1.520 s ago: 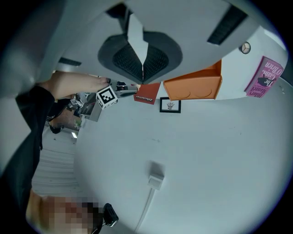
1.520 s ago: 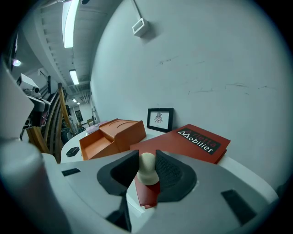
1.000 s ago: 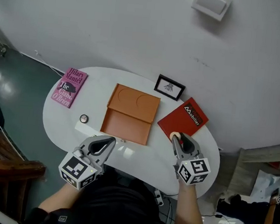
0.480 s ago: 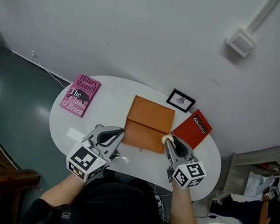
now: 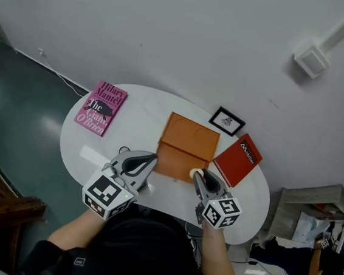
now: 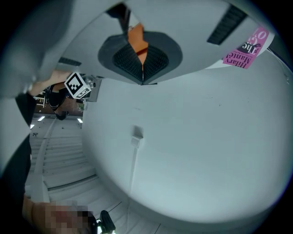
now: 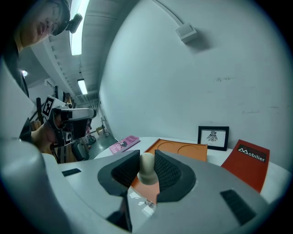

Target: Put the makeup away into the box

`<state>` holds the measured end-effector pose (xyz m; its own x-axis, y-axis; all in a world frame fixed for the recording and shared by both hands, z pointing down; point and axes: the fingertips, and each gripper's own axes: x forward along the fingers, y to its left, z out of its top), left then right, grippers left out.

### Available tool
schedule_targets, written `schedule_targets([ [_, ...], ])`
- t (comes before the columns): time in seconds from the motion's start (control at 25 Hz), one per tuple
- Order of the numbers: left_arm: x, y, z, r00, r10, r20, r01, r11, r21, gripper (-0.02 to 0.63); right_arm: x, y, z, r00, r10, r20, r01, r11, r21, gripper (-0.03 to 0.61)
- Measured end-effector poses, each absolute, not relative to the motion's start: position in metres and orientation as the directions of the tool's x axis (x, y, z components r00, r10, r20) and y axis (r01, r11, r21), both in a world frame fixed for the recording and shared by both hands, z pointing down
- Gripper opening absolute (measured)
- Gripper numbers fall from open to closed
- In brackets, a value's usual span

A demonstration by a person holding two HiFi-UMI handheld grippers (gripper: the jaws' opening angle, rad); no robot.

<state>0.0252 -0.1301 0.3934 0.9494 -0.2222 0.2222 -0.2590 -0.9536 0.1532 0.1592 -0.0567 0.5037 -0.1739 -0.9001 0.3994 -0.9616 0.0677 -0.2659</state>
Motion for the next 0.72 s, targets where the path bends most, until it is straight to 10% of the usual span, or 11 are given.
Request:
schedule_targets([
  [0.72,0.047,-0.107,0.43,0.893,-0.277,0.355,-0.347,-0.926,0.148,0.014,0.187,-0.046,0.616,-0.27,-0.812,0.518,-0.93,0.08,-0.36,0.112],
])
